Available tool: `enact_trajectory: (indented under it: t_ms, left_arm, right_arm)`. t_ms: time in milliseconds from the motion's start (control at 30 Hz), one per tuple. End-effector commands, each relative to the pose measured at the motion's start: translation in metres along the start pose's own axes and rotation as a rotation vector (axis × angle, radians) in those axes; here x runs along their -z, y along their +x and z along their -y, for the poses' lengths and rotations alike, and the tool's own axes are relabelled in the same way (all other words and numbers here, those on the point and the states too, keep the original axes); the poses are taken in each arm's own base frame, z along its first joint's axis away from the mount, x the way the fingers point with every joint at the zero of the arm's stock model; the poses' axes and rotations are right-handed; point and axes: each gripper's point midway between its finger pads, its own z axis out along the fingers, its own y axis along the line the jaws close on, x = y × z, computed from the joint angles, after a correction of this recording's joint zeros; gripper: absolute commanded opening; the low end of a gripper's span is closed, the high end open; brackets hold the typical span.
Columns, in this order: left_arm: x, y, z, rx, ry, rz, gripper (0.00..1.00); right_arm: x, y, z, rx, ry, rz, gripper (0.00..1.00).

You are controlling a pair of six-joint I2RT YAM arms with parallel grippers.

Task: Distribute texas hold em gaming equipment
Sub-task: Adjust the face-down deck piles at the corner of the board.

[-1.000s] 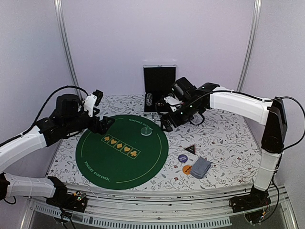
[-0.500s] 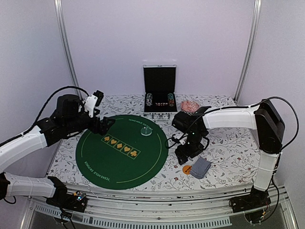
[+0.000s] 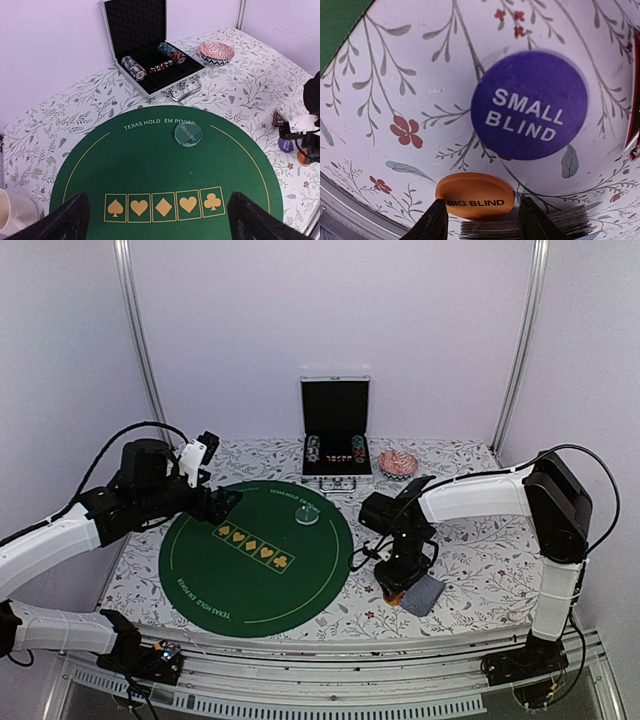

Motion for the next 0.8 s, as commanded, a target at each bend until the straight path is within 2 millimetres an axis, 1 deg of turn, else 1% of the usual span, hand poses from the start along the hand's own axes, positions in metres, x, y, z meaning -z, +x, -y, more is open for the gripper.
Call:
enact_trajectory:
  t_ms: [0,133,233,333,467,533,600,667,767]
  left_arm:
    - [-0.003,0.005,-0.002,-0.007,-0.008,-0.008,0.98]
    - [-0.003,0.005,-0.002,-0.007,-0.007,-0.008,0.98]
    - [-0.003,0.004,-0.002,-0.006,-0.008,-0.008,0.98]
    - [-0.003,0.005,-0.003,-0.007,-0.009,-0.008,0.98]
    - [-0.003,0.004,-0.002,-0.008,-0.008,-0.007,0.98]
    - [-0.003,0.004,-0.002,-0.008,-0.008,-0.005,0.98]
    - [-0.003,0.004,-0.002,-0.007,-0.007,-0.007,0.98]
    - [-0.003,0.004,-0.002,-0.008,-0.008,-0.006,0.98]
    - [-0.002,0.003,-0.002,-0.007,-0.008,-0.002,0.98]
  right_arm:
    - [-0.010,0.019,0.002,0.003,0.033,-0.069,0.50]
    - [-0.008,0.021,0.003,-0.003,0.039,-0.069,0.49]
    - [-0.008,0.017,0.002,0.001,0.039,-0.060,0.49]
    - [-0.002,0.002,-0.004,0.005,0.012,-0.010,0.49]
    - [0.019,-0.038,-0.014,-0.023,-0.019,0.144,0.56]
    - [0.022,-0.054,-0.015,-0.058,-0.016,0.197,0.60]
    - [0.018,-0.061,-0.013,-0.082,0.000,0.201,0.65]
    - [0.009,-0.060,-0.008,-0.102,0.027,0.173,0.69]
    - [0.003,-0.056,0.000,-0.135,0.054,0.146,0.76]
